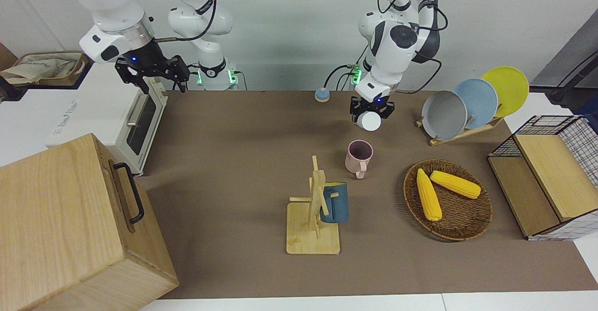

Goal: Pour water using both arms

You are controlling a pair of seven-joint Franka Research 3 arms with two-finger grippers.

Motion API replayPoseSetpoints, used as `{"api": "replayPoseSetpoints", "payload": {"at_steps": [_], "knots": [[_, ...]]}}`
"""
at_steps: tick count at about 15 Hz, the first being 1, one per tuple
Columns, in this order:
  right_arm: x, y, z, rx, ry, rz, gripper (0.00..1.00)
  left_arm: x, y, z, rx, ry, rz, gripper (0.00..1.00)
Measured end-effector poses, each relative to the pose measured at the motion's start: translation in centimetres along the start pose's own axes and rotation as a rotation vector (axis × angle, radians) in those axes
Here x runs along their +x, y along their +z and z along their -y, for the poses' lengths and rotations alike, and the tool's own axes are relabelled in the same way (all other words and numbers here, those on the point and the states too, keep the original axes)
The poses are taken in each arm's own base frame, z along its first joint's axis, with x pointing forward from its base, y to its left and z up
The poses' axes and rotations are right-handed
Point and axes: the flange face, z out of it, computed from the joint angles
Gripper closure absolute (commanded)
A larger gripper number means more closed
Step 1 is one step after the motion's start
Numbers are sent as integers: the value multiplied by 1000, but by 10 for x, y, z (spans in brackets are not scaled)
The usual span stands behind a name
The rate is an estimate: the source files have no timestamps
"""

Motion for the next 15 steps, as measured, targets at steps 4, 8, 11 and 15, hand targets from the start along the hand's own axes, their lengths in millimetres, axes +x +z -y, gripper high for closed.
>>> {"api": "replayPoseSetpoints", "payload": {"at_steps": [4, 8, 11, 15], "knots": [[0, 0, 0, 0, 0, 0, 9, -20, 6, 11, 24, -24, -63, 1000], [0, 0, 0, 0, 0, 0, 9, -21, -12, 47, 34, -106, -157, 1000], [0, 0, 0, 0, 0, 0, 9, -12, -33, 88, 45, -192, -245, 1000], [0, 0, 0, 0, 0, 0, 9, 1, -80, 143, 99, -265, -345, 1000]]}}
